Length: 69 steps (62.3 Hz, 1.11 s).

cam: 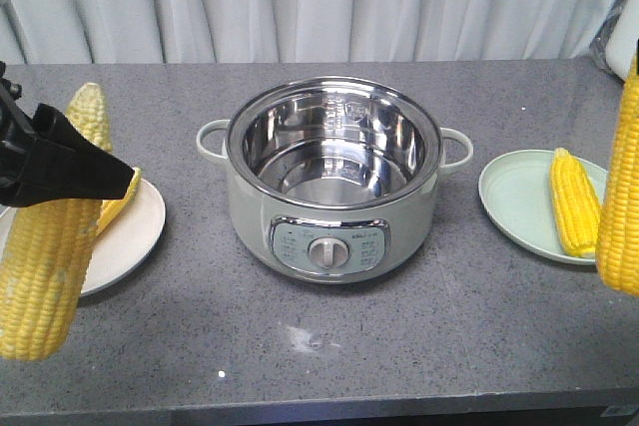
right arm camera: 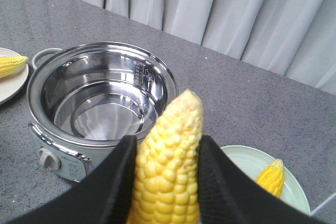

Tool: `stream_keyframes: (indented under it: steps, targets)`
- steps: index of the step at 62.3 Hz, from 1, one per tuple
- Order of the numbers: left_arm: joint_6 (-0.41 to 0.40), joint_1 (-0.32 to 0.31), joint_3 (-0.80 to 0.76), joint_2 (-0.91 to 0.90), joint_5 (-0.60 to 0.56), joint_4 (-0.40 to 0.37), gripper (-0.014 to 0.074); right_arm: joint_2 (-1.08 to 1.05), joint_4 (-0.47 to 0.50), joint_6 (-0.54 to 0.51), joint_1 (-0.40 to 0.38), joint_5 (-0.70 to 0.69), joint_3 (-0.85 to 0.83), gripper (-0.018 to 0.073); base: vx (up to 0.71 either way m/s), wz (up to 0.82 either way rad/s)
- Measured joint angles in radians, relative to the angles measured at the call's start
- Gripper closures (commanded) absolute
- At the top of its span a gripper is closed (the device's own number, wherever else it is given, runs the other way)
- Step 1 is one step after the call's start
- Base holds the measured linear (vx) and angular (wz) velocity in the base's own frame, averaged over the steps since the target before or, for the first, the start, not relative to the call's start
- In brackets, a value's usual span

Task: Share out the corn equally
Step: 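Hold both corn ears raised in both grippers beside the body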

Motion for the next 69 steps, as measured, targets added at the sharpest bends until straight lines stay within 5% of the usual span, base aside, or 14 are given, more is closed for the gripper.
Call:
stream_keyframes:
  steps: [69]
  targets:
    - [0.0, 0.0, 0.0, 0.0, 0.0, 0.002, 0.0604, 0.0, 0.0, 0.0, 0.0, -0.004, 0.0, 0.0564, 0.0, -0.04]
